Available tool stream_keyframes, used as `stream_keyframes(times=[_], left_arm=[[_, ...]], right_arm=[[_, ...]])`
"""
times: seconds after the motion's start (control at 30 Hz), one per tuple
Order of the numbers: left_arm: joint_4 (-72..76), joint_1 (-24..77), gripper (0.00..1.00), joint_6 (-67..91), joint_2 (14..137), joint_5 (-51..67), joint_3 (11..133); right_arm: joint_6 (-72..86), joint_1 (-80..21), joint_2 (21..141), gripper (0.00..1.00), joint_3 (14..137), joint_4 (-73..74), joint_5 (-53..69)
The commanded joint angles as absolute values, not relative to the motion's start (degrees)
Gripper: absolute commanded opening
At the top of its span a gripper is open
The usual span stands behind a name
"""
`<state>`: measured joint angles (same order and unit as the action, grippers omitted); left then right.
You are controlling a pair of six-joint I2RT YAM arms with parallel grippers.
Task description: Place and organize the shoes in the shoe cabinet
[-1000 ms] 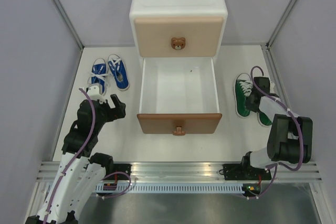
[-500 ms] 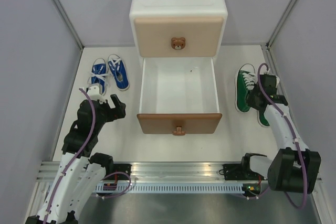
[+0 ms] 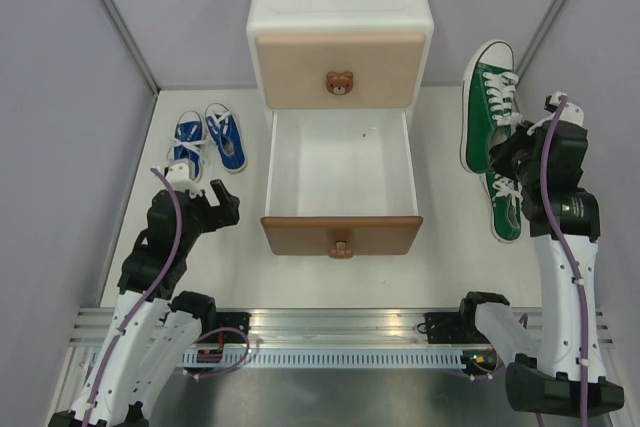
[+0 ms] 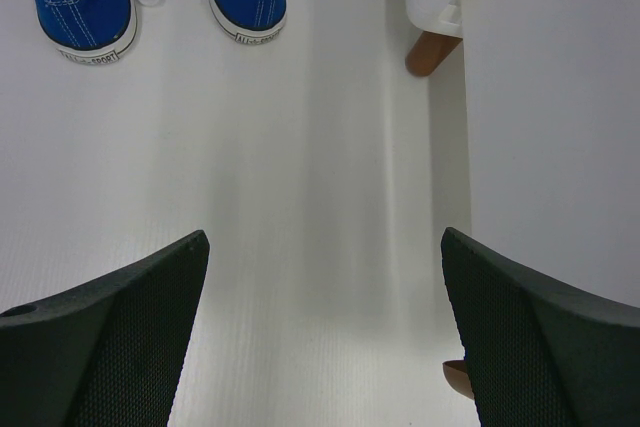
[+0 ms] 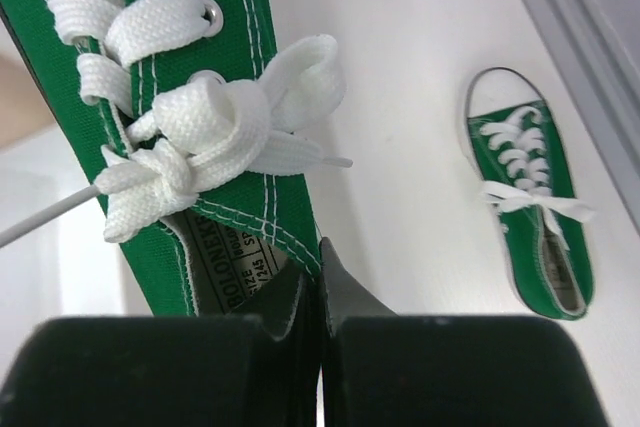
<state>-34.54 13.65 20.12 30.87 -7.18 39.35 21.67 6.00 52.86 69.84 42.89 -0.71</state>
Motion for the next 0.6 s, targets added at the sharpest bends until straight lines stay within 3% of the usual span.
stream_keyframes(times=[0.0,0.57], left_arm=[[-32.5,14.0,1.00,18.2,31.2,-7.5,39.5],[-32.7,13.9,1.00,18.1,33.0,-8.1,39.5]], right_arm=[[21.9,5.4,50.2,0.01,74.2,40.8,9.2],[20.8,3.1,48.0,0.01,75.0,34.7,35.6]])
